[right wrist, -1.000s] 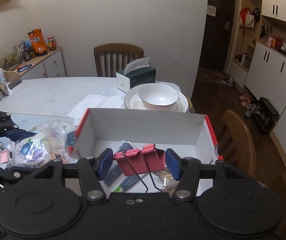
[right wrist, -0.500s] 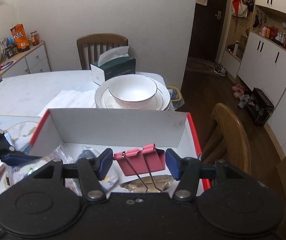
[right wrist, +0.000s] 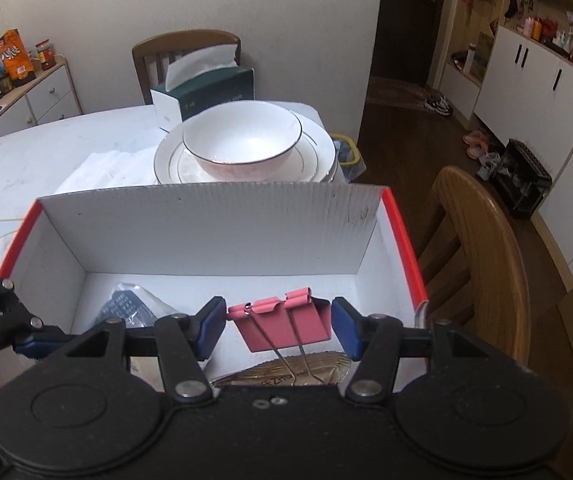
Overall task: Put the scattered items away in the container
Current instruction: 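Open both tools to release the bread bag and binder clip into the box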
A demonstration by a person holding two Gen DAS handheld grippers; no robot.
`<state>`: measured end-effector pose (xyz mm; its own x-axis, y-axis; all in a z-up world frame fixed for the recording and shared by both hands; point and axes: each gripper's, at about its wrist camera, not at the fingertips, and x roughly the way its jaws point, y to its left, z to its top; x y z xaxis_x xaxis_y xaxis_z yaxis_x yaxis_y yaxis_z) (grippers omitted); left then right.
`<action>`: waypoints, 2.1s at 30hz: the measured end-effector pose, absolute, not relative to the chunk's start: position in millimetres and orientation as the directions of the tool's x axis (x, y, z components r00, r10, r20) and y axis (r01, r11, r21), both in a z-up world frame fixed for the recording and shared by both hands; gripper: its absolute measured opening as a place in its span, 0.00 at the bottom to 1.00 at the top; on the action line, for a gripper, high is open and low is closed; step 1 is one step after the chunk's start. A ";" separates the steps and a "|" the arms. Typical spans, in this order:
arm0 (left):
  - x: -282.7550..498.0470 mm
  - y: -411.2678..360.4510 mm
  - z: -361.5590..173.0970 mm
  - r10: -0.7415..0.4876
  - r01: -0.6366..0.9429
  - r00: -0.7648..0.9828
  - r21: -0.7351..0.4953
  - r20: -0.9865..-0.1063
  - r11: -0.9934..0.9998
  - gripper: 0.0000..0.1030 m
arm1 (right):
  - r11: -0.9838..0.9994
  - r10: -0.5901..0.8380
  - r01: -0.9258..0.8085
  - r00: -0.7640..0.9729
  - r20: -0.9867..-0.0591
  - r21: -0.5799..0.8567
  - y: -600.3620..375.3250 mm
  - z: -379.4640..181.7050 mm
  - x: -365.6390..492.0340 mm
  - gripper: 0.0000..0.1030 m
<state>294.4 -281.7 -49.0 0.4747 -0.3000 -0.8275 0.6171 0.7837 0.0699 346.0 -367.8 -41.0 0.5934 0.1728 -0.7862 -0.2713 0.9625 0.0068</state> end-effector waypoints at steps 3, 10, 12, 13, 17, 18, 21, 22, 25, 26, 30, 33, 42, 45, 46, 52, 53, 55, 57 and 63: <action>295.1 -284.3 -54.0 -0.292 0.619 0.465 0.072 -0.836 0.782 0.52 | 0.960 0.170 -0.281 0.579 -0.797 0.000 -364.7 -45.9 348.3 0.55; 301.6 -287.3 -62.9 -0.283 0.616 0.434 0.053 -0.855 0.786 0.52 | 0.958 0.165 -0.285 0.531 -0.831 0.008 -361.9 -56.5 354.7 0.55; 304.0 -285.9 -65.8 -0.293 0.609 0.411 0.021 -0.863 0.793 0.52 | 0.956 0.169 -0.293 0.523 -0.835 0.010 -362.0 -55.9 354.6 0.55; 306.1 -284.4 -67.6 -0.298 0.601 0.397 0.000 -0.868 0.799 0.52 | 0.956 0.165 -0.294 0.511 -0.843 0.009 -361.5 -56.9 355.0 0.55; 310.3 -283.2 -73.1 -0.298 0.594 0.356 -0.031 -0.886 0.804 0.52 | 0.956 0.160 -0.292 0.458 -0.875 0.022 -360.0 -62.5 358.4 0.55; 310.7 -284.5 -73.8 -0.296 0.600 0.346 -0.033 -0.890 0.800 0.52 | 0.956 0.157 -0.293 0.453 -0.878 0.019 -359.5 -63.5 358.7 0.55; 315.5 -285.8 -77.1 -0.285 0.595 0.310 -0.049 -0.907 0.802 0.52 | 0.955 0.150 -0.295 0.433 -0.889 0.017 -358.3 -65.6 359.3 0.55; 317.6 -284.6 -78.6 -0.286 0.590 0.293 -0.063 -0.912 0.805 0.52 | 0.955 0.148 -0.296 0.427 -0.892 0.017 -358.1 -66.3 359.4 0.55; 319.7 -283.1 -81.2 -0.285 0.582 0.268 -0.081 -0.921 0.809 0.53 | 0.955 0.147 -0.296 0.421 -0.895 0.017 -357.9 -67.9 358.9 0.55; 319.7 -283.1 -81.6 -0.283 0.582 0.264 -0.082 -0.922 0.809 0.53 | 0.955 0.144 -0.295 0.419 -0.897 0.015 -357.7 -68.1 358.7 0.55; 319.0 -282.3 -81.1 -0.276 0.578 0.267 -0.076 -0.923 0.813 0.53 | 0.956 0.145 -0.292 0.415 -0.898 0.019 -359.9 -68.3 359.2 0.56; 316.7 -280.8 -79.7 -0.274 0.574 0.279 -0.069 -0.921 0.816 0.55 | 0.959 0.144 -0.282 0.420 -0.896 0.022 -363.8 -66.5 358.6 0.59; 305.5 -261.6 -59.0 -0.327 0.540 0.335 -0.105 -0.884 0.835 0.70 | 0.958 0.183 -0.281 0.459 -0.869 0.053 -372.1 -42.9 351.0 0.62; 297.6 -254.6 -49.0 -0.344 0.537 0.368 -0.105 -0.864 0.837 0.70 | 0.955 0.202 -0.290 0.474 -0.857 0.065 -374.6 -31.6 345.6 0.62; 295.1 -253.5 -45.4 -0.344 0.535 0.388 -0.095 -0.855 0.839 0.70 | 0.954 0.207 -0.293 0.479 -0.853 0.067 -374.5 -27.8 343.5 0.62; 282.5 -238.6 -20.8 -0.384 0.518 0.445 -0.117 -0.809 0.847 0.70 | 0.945 0.234 -0.318 0.503 -0.832 0.074 -372.6 -8.2 325.7 0.62; 279.6 -234.5 -17.3 -0.387 0.512 0.455 -0.120 -0.802 0.851 0.70 | 0.944 0.237 -0.321 0.506 -0.829 0.074 -371.8 -5.4 322.5 0.62; 273.2 -227.8 -9.8 -0.394 0.502 0.472 -0.127 -0.789 0.856 0.70 | 0.941 0.243 -0.329 0.513 -0.824 0.073 -369.1 -0.8 316.5 0.62; 266.8 -219.3 -3.8 -0.397 0.496 0.491 -0.125 -0.776 0.859 0.70 | 0.939 0.249 -0.337 0.520 -0.817 0.072 -365.7 4.6 309.4 0.62; 252.0 -195.9 7.9 -0.407 0.477 0.530 -0.136 -0.744 0.869 0.70 | 0.935 0.265 -0.348 0.539 -0.800 0.075 -355.1 17.3 287.8 0.62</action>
<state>252.0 -195.9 7.9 0.5299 -0.4073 -0.7438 0.4766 0.8685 -0.1361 287.8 -355.1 17.3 0.5387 0.2649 -0.7997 -0.3477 0.9346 0.0753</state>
